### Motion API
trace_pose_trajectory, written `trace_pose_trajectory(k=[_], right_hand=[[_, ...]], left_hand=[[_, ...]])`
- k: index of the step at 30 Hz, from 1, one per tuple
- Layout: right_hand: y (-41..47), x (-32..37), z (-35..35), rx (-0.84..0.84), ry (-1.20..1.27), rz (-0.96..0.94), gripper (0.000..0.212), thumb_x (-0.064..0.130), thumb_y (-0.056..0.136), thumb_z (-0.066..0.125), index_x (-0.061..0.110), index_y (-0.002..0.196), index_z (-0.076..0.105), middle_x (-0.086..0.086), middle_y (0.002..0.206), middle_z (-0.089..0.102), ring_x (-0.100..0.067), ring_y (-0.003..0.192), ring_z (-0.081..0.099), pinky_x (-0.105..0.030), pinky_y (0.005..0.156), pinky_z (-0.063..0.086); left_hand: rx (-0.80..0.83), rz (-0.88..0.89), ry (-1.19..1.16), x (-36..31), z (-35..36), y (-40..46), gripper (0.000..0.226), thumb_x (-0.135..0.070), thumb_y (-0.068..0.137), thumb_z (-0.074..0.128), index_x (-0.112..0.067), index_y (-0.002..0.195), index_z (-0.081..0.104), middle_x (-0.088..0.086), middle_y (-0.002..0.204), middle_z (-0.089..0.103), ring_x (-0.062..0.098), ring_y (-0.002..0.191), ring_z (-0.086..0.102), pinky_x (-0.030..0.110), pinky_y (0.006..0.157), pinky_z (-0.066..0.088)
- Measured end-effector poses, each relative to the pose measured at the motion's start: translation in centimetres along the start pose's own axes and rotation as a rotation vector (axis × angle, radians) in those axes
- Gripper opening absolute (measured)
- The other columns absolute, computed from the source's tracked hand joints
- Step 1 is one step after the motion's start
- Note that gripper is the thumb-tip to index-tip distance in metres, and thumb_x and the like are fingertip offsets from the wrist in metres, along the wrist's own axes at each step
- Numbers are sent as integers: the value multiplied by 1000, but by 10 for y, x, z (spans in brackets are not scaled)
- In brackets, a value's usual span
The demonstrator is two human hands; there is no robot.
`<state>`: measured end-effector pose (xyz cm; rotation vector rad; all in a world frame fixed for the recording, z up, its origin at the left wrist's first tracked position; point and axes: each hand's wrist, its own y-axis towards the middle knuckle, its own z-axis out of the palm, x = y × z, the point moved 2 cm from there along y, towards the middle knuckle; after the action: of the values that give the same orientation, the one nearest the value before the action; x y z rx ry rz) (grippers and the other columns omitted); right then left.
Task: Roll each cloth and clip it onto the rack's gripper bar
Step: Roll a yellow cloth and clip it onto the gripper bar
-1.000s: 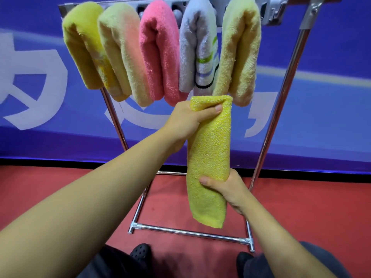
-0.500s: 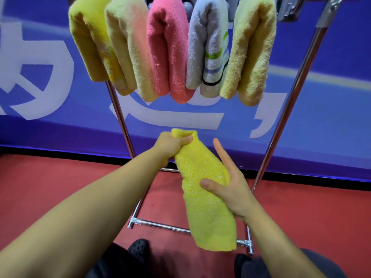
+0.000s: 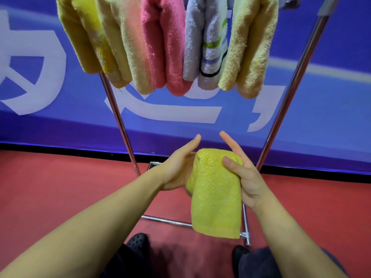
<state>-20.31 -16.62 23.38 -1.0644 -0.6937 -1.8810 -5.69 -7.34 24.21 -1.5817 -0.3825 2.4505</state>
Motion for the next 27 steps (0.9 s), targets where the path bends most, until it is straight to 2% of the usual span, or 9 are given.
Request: trace_pose_trajectory(k=[3, 6, 8, 11, 14, 18, 23, 25, 27], right_hand=[[1, 0, -4, -32, 1, 2, 64, 5, 89, 59, 38, 144, 52, -18, 104, 74, -29, 91, 74, -40, 82, 60], [3, -4, -4, -53, -38, 9, 67, 4, 88, 63, 40, 143, 52, -24, 109, 71, -34, 94, 72, -46, 87, 59], [3, -6, -2, -67, -51, 3, 69, 3, 88, 64, 40, 144, 51, -27, 112, 69, -35, 96, 71, -47, 87, 59], [4, -6, -1, -101, -58, -17, 68, 3, 88, 65, 41, 143, 52, -23, 108, 72, -32, 94, 71, -44, 84, 60], [5, -5, -5, -136, -86, -43, 67, 4, 89, 66, 42, 142, 52, -20, 107, 71, -31, 95, 68, -44, 87, 58], [4, -4, -6, -146, -191, -60, 66, 9, 89, 70, 45, 141, 52, -14, 111, 71, -26, 92, 67, -41, 84, 57], [8, -8, -12, -151, -200, -64, 70, 15, 83, 80, 46, 140, 54, -23, 134, 62, -33, 106, 66, -57, 103, 49], [11, -10, -15, -190, -163, -60, 69, 17, 81, 80, 43, 139, 55, -23, 128, 67, -32, 108, 67, -53, 102, 51], [14, -13, -22, -293, -274, -60, 62, 21, 82, 80, 36, 138, 58, -19, 109, 75, -24, 100, 71, -46, 98, 55]], left_hand=[[-4, 56, -14, 9, 6, -1, 81, -71, 95, 36, -10, 144, 55, 16, 143, 61, 31, 133, 57, 45, 109, 46], [-47, 96, -25, 21, 8, 0, 76, -68, 93, 44, -14, 143, 57, 13, 142, 61, 29, 135, 56, 49, 115, 41], [-77, 127, -40, 28, 10, 1, 75, -64, 90, 56, -10, 141, 58, 15, 139, 63, 30, 133, 58, 49, 115, 41], [-127, 170, 11, 36, 14, 2, 70, -51, 84, 74, -7, 137, 60, 18, 135, 66, 35, 129, 60, 48, 111, 47], [-197, 183, 88, 41, 18, 4, 48, -30, 89, 74, -8, 131, 65, 14, 126, 72, 32, 120, 67, 43, 103, 54], [-251, 186, 69, 42, 21, 5, 38, -16, 89, 75, -6, 125, 68, 14, 118, 75, 30, 111, 72, 39, 94, 58], [-298, 166, 52, 45, 15, 8, 33, -8, 89, 75, -2, 121, 69, 16, 116, 75, 31, 107, 73, 39, 88, 59], [-323, 158, 80, 44, 11, 8, 30, -8, 88, 75, -3, 118, 71, 15, 112, 76, 29, 103, 74, 37, 84, 60], [-369, 157, 116, 41, 3, 7, 29, -10, 88, 76, -4, 116, 72, 13, 110, 77, 29, 102, 75, 37, 83, 60]])
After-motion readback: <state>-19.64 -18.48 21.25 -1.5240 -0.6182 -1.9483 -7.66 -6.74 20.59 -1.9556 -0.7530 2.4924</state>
